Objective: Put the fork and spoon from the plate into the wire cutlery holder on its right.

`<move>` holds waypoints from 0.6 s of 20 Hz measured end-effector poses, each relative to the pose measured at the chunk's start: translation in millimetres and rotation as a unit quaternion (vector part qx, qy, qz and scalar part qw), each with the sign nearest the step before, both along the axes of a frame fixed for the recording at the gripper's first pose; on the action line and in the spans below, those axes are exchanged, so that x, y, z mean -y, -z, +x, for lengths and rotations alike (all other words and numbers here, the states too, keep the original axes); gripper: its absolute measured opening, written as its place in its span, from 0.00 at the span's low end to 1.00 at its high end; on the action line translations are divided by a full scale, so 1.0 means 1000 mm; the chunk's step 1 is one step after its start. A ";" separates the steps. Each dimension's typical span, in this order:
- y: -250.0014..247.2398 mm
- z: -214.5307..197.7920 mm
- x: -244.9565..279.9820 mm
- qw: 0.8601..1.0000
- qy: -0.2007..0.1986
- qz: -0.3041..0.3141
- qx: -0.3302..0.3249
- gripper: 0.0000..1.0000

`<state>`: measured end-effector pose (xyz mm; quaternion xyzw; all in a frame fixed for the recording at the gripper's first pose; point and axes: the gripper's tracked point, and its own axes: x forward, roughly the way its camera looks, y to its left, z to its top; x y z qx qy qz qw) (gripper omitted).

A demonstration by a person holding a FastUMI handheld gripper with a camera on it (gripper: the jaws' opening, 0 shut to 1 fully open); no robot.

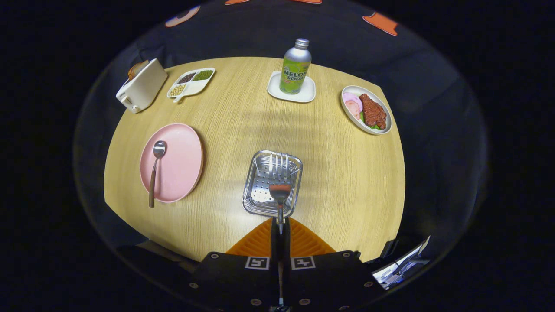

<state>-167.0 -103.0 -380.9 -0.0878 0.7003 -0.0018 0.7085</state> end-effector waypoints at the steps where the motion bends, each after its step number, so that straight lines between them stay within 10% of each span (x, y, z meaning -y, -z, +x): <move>1: 0.002 -0.002 0.001 1.000 -0.007 0.003 -0.014 0.04; 12: 0.013 0.001 0.009 0.990 -0.037 0.031 -0.134 0.05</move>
